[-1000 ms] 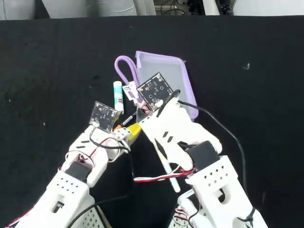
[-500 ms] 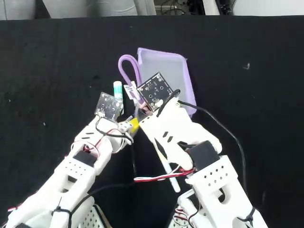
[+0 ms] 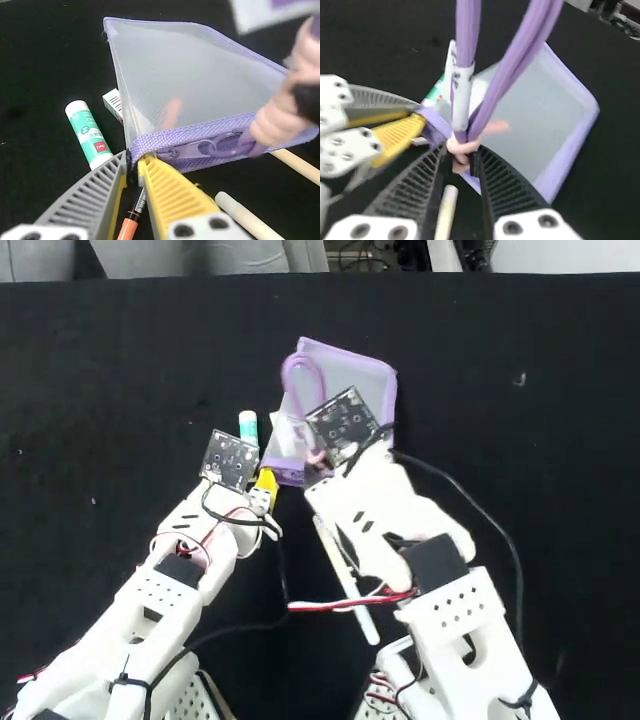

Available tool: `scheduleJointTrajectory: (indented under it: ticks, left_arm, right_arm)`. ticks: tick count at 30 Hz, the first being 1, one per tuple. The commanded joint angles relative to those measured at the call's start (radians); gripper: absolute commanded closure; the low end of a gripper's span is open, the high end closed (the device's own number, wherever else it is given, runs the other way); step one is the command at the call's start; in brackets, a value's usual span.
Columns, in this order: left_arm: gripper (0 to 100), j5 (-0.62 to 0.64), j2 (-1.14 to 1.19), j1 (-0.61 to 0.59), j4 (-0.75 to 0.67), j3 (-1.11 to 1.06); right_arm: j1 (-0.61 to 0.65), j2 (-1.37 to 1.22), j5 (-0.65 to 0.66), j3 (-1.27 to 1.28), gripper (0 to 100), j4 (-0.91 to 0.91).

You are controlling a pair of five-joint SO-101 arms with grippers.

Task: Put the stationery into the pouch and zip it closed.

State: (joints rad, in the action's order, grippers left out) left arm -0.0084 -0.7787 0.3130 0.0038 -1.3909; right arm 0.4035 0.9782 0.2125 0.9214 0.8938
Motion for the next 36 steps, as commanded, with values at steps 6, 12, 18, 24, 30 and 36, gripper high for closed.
scheduleJointTrajectory:
  ticks: [6, 12, 18, 24, 30, 36]
  left_arm:
    - [97, 0.0, -0.005, -0.09, -0.018, 0.053]
    - [97, 0.0, -0.005, -0.117, -0.018, 0.053]
    - [97, 0.0, -0.005, -0.116, -0.018, 0.053]
    - [97, 0.0, -0.005, -0.107, -0.018, 0.053]
    - [97, 0.0, -0.005, -0.107, -0.017, 0.053]
    - [97, 0.0, -0.005, -0.107, -0.017, 0.053]
  right_arm:
    - [-0.158, 0.038, 0.012, -0.015, 98.8, 0.06]
    - [-0.267, 0.038, 0.012, -0.031, 98.8, 0.083]
    - [-0.288, 0.038, 0.046, -0.028, 98.6, 0.101]
    - [-0.098, 0.038, 0.055, -0.047, 87.8, 0.163]
    - [-0.06, 0.028, 0.114, -0.101, 77.3, 0.155]
    - [0.043, -0.059, 0.146, -0.163, 77.0, 0.155]
